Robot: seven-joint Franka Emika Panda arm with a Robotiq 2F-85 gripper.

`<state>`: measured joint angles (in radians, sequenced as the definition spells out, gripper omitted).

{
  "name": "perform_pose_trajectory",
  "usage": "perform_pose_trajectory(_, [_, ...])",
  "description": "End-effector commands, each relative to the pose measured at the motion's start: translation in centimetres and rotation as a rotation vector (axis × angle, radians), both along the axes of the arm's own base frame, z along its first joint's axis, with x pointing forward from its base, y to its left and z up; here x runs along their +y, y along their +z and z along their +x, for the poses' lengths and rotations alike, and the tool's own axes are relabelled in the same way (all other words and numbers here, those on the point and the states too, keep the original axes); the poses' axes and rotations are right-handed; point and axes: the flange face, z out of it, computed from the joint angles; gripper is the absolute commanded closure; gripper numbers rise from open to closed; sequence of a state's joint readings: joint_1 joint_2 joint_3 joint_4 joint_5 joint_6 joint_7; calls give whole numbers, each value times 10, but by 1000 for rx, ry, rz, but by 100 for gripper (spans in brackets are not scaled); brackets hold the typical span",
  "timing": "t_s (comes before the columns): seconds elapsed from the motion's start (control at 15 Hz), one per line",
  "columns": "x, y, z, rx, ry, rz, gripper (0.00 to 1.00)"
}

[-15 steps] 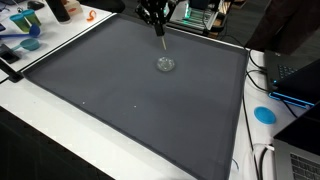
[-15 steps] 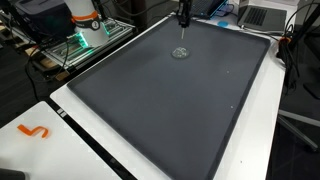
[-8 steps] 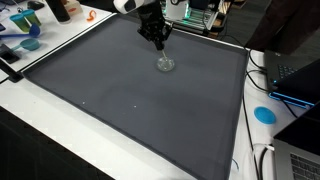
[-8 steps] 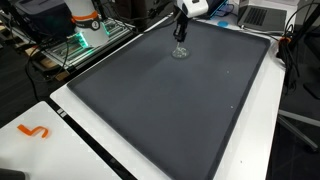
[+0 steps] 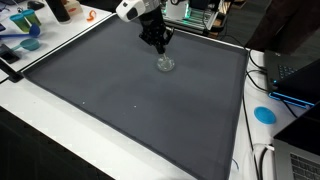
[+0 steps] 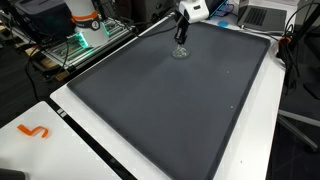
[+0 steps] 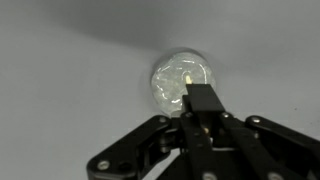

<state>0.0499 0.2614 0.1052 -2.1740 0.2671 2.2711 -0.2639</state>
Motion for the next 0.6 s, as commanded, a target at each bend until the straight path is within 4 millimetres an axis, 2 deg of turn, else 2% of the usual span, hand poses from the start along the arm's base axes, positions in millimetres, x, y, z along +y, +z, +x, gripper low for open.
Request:
perform_pose_trajectory(0.0, [0, -13, 0, 12, 10, -3, 97])
perform_pose_trajectory(0.53, [-1, -21, -2, 13, 8, 4, 97])
